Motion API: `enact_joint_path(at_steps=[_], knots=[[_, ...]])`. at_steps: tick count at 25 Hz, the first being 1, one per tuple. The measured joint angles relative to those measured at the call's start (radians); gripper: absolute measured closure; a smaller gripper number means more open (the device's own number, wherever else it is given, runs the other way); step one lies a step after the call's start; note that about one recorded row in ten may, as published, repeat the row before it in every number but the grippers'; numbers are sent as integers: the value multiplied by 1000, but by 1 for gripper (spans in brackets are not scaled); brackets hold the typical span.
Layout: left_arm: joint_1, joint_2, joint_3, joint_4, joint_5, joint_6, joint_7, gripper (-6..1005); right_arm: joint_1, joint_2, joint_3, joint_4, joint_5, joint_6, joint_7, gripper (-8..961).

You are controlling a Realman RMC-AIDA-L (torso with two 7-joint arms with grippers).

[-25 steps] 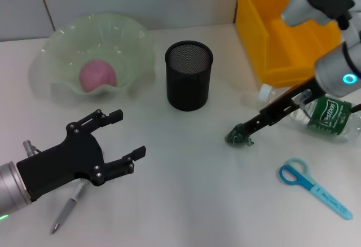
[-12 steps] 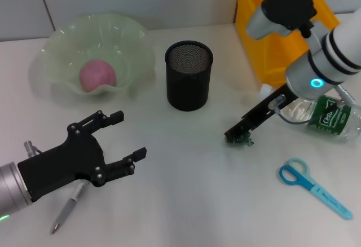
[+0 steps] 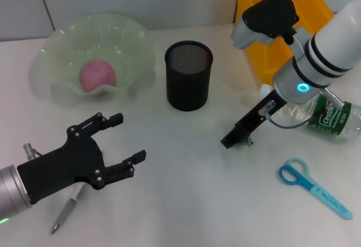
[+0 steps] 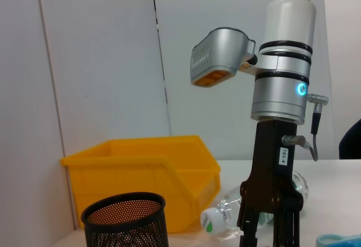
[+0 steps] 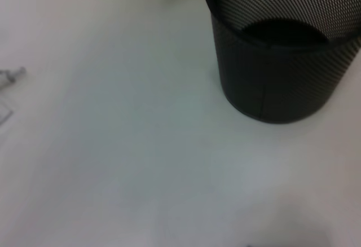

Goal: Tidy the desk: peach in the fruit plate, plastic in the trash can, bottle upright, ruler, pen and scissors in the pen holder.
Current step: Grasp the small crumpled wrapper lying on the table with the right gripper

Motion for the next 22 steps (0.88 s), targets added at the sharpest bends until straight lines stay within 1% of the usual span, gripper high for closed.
enact_joint_path(at_steps=[5,12,17,22], knots=[[-1,2,0,-6,0,0,0,175,6,1,-33,10,-27,9,30,194],[-2,2,0,-6,0,0,2,176,16,1,-37,31,-31,21,38,200],[-3,2,0,-5,0,0,2,177,17,1,-38,36,-30,30,38,422],[-2,2,0,-5,0,0,2,177,17,1,-38,44,-25,40,38,476]])
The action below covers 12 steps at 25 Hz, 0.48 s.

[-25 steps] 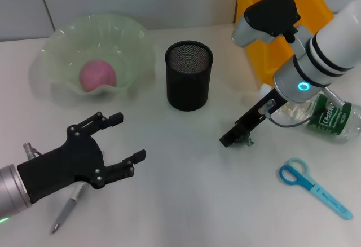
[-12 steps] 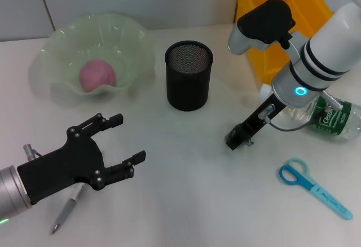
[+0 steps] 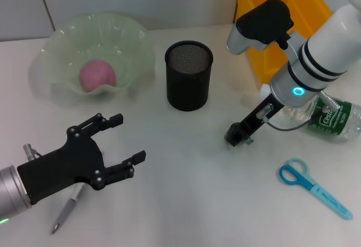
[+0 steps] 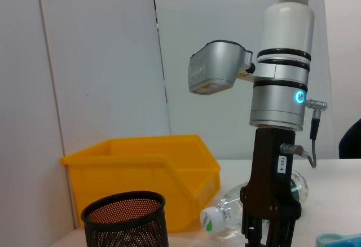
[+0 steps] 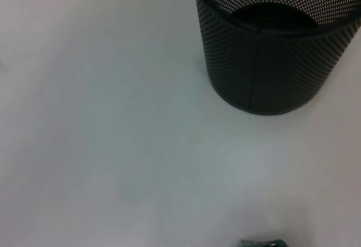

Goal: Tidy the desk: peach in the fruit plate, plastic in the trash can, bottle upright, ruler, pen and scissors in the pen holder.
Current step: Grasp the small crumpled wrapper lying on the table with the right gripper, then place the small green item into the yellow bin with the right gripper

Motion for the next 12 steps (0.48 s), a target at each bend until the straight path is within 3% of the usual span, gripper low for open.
enact_joint_path(at_steps=[7,12], knots=[[3,1,0,0,-1,0,0,178,-26,0,9,-76,2,-50,17,504],[6,2,0,-1,-5,-1,12,179,-82,-2,17,-234,0,-112,49,504]])
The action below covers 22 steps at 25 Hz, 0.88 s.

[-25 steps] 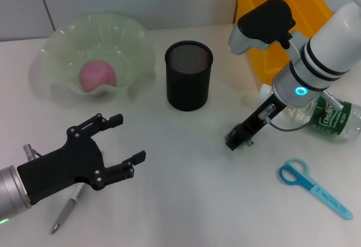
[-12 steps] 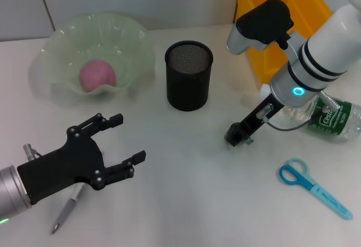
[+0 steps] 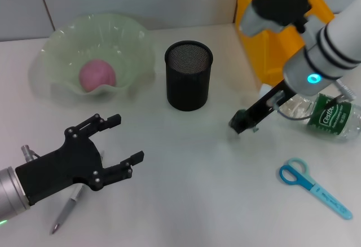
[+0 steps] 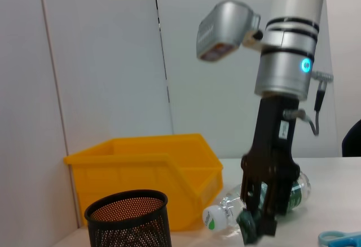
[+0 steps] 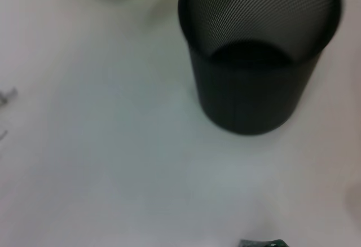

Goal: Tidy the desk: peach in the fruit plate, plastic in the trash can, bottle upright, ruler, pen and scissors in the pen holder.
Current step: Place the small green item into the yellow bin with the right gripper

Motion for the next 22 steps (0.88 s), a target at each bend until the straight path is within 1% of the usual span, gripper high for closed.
enact_joint_path(at_steps=[3,4,5,8,9,10,13,14,15,18,22], knots=[[1,0,0,-1,-1,2,1,179,-36,-2,20,-114,-3,-56,18,504],[1,0,0,-1,-1,2,1,180,-63,-3,57,-203,-6,-100,26,504],[1,0,0,-1,-1,2,1,180,-63,-3,57,-203,-6,-100,26,505],[0,-1,0,-2,-1,5,1,180,-98,-2,136,-333,-17,-157,29,505],[1,-1,0,-2,-1,6,2,180,-113,-2,186,-389,-23,-178,29,504],[1,-1,0,-2,-1,6,2,180,-113,-2,186,-389,-23,-178,29,503],[1,0,0,-2,-3,7,2,181,-128,-7,284,-448,-36,-195,15,500],[1,-1,0,-2,-3,7,2,181,-132,-13,342,-470,-60,-193,5,499],[1,-1,0,-2,-3,7,2,181,-132,-13,342,-470,-60,-193,5,499],[-1,-2,0,-2,-3,9,1,181,-132,-19,395,-480,-122,-154,-8,496],[-6,-2,1,-2,1,11,-5,182,-133,-21,409,-449,-195,-52,-12,492]])
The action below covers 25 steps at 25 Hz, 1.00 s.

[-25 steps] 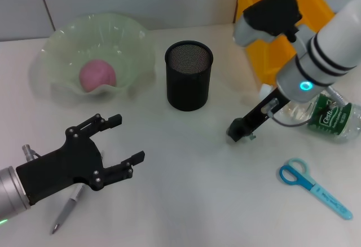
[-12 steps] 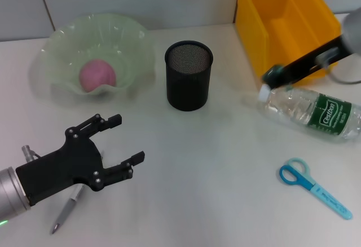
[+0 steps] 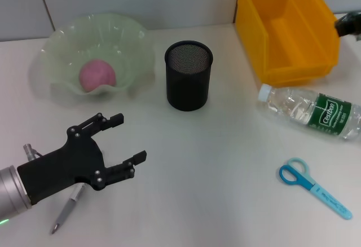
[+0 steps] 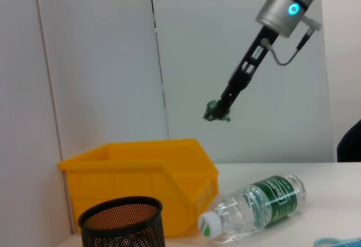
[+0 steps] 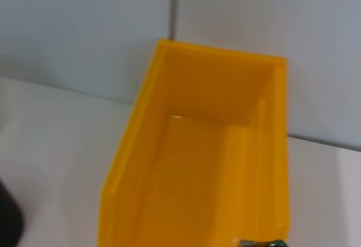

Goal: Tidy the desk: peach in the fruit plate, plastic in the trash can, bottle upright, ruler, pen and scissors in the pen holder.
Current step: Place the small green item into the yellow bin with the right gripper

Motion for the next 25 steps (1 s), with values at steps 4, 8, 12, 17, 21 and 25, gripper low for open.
enact_joint_path(at_steps=[4,8,12,17,21,25], knots=[[-3,0,1,0,0,0,0,183,16,-1,-10,75,-11,92,-9,488],[-4,0,3,1,-1,0,0,183,39,2,-22,152,-12,177,-24,485],[-4,0,4,2,-1,1,0,184,56,3,-48,219,-13,260,-35,481],[-4,-1,6,2,-2,2,1,184,87,4,-63,337,-13,365,-39,476],[-4,-1,7,2,-2,3,2,185,95,9,-65,373,-13,399,-62,473],[-4,-1,6,2,-2,3,3,185,99,16,-78,401,-9,427,-74,469]])
